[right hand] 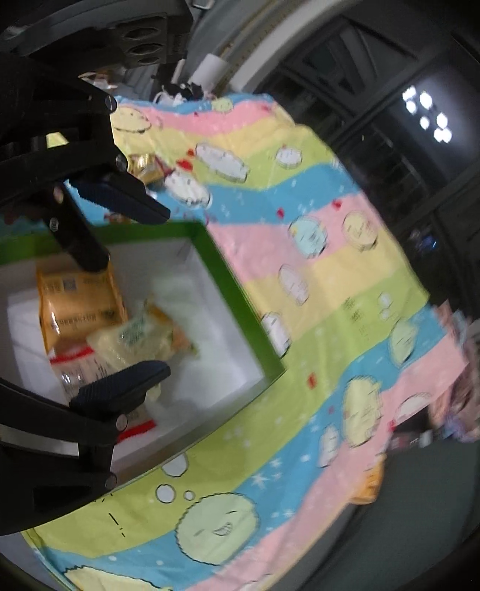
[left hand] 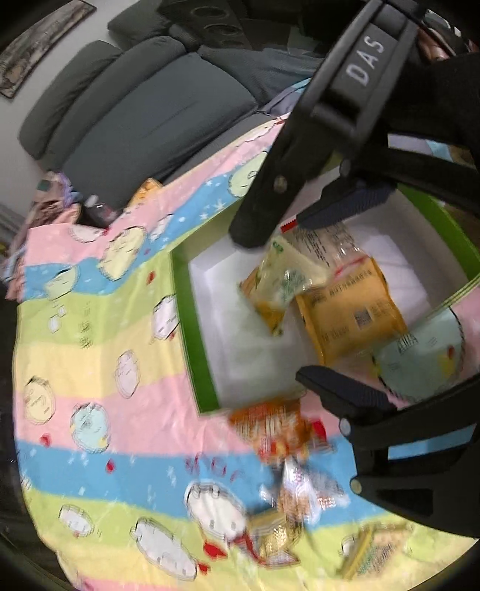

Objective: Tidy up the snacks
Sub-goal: 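Open the right tool to release the bag in the box, then move the right tool back to the cracker packet on the quilt, then grasp the green-labelled cracker packet with the right tool and lift it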

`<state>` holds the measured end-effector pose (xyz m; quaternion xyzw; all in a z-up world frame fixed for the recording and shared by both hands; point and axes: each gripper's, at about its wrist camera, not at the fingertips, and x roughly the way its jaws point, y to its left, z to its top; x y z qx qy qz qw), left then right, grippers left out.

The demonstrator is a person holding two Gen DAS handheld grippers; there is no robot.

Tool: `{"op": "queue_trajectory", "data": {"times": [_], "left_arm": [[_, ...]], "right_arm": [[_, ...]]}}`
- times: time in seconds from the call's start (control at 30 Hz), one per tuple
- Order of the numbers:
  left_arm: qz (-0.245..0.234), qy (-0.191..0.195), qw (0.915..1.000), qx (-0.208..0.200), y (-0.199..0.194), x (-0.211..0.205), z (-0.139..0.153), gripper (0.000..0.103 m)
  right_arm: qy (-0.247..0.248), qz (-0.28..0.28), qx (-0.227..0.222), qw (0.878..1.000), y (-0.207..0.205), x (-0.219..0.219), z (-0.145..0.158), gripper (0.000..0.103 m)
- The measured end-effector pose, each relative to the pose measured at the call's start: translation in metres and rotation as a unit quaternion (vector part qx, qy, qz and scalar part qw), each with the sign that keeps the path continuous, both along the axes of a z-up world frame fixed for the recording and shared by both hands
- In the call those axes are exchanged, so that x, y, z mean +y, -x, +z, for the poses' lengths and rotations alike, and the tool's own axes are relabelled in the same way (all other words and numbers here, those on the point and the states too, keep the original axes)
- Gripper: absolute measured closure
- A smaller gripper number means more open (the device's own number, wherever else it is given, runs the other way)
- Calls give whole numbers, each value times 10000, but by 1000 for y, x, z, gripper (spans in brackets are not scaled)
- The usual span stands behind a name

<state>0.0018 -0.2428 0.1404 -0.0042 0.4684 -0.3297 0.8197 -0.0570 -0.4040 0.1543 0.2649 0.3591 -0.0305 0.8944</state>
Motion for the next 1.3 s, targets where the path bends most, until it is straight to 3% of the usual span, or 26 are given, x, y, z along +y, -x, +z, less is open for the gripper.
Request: {"op": "queue_trajectory", "data": {"times": [0.2, 0.3, 0.4, 0.57, 0.7, 0.77, 0.8, 0.83, 0.87, 1.1, 1.3], "left_arm": [[872, 107, 9957, -296, 7, 96, 21, 14], [1536, 52, 9873, -410, 8, 155, 23, 14], [2219, -99, 9739, -459, 9, 208, 15, 13], [2812, -73, 9596, -43, 3, 266, -26, 13], [2892, 169, 9555, 550, -7, 281, -64, 15], [2837, 252, 9557, 738, -14, 279, -81, 21], [2814, 254, 9557, 828, -17, 278, -87, 29], [2790, 216, 9553, 955, -20, 275, -95, 38], [2756, 222, 9556, 1016, -21, 273, -99, 40], [2738, 557, 9522, 1233, -32, 271, -118, 64], [2715, 650, 9530, 1180, -34, 274, -120, 65]], "right_arm": [[492, 553, -457, 9962, 11, 54, 31, 19], [435, 966, -524, 9930, 6, 85, 36, 19], [325, 1444, -455, 9879, -4, 117, 36, 19], [-188, 2251, -166, 9740, -32, 175, 22, 19], [-356, 2847, 310, 9575, -65, 224, -6, 19], [-418, 3064, 695, 9484, -85, 245, -28, 19], [-391, 3128, 855, 9452, -94, 254, -37, 21], [-336, 3175, 979, 9426, -100, 260, -46, 29], [-212, 3230, 1140, 9393, -108, 269, -56, 32], [240, 3677, 1834, 9114, -147, 308, -102, 42], [414, 3804, 1953, 9030, -146, 315, -116, 42]]}}
